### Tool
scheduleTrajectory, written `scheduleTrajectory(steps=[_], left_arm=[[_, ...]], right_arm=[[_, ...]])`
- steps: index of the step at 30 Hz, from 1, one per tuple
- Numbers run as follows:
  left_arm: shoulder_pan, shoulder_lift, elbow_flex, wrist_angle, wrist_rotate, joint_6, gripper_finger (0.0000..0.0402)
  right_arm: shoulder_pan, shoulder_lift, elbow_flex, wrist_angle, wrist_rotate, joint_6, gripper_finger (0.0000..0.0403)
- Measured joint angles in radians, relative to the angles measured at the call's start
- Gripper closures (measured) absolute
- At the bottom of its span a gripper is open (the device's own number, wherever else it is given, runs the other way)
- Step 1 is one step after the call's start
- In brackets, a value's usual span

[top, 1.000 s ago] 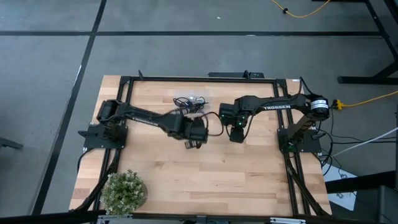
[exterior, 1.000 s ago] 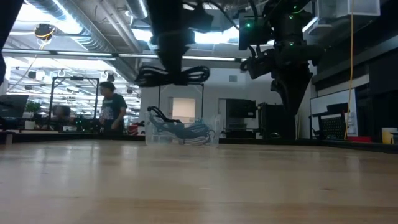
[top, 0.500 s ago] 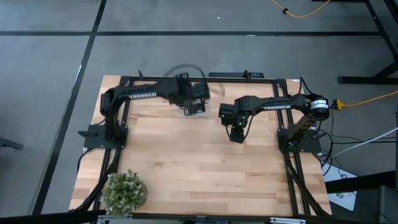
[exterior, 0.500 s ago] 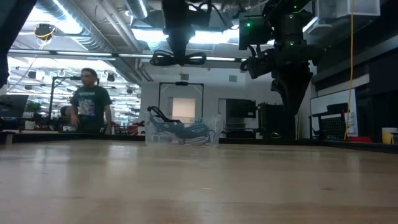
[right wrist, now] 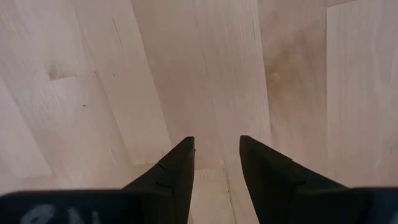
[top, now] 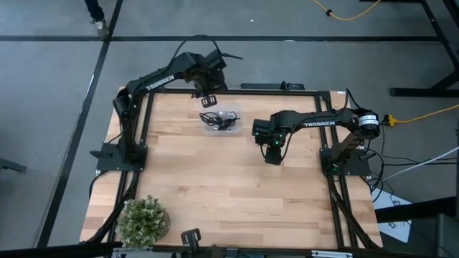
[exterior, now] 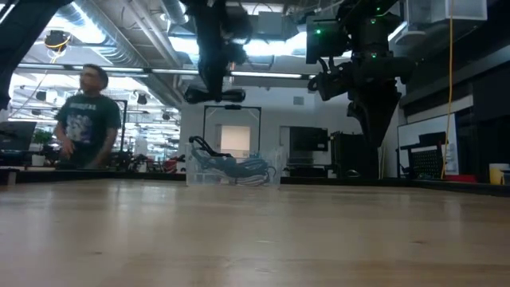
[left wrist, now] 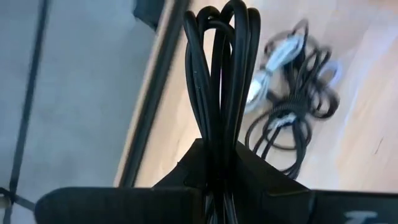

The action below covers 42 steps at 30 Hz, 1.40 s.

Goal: Pick and place USB-C Cables
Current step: Put the black charger cable into the transparent bin, then return to Home Position

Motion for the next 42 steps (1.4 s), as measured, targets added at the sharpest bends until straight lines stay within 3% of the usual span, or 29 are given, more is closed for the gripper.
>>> scheduleTrajectory(steps=[8, 18, 25, 34, 38, 42], left_arm=[[-0.042, 0.083, -0.084, 0.098, 0.034, 0.096, 0.0368], [-0.11, 0.214, -0.085, 0.154, 0.02, 0.178, 0.0368], [-0.108, 0.253, -0.085, 0.155, -0.068, 0.177, 0.0308], [-0.114, 0.237, -0.084, 0.17, -0.062, 0.178, 0.0296], [-0.119, 0.237, -0.084, 0.164, -0.137, 0.177, 0.0295], [-0.138, 0.237, -0.028, 0.053, -0.264, 0.164, 0.0295]], right_arm=[[0.0, 0.0, 0.0, 0.0, 0.0, 0.0, 0.0269], [0.0, 0.0, 0.0, -0.008, 0.0, 0.003, 0.0269], [0.0, 0.0, 0.0, -0.008, 0.0, -0.001, 0.0269], [0.0, 0.0, 0.0, -0.008, 0.0, -0.022, 0.0269], [0.0, 0.0, 0.0, -0.008, 0.0, -0.019, 0.027], [0.0, 0.0, 0.0, -0.013, 0.0, -0.019, 0.027]])
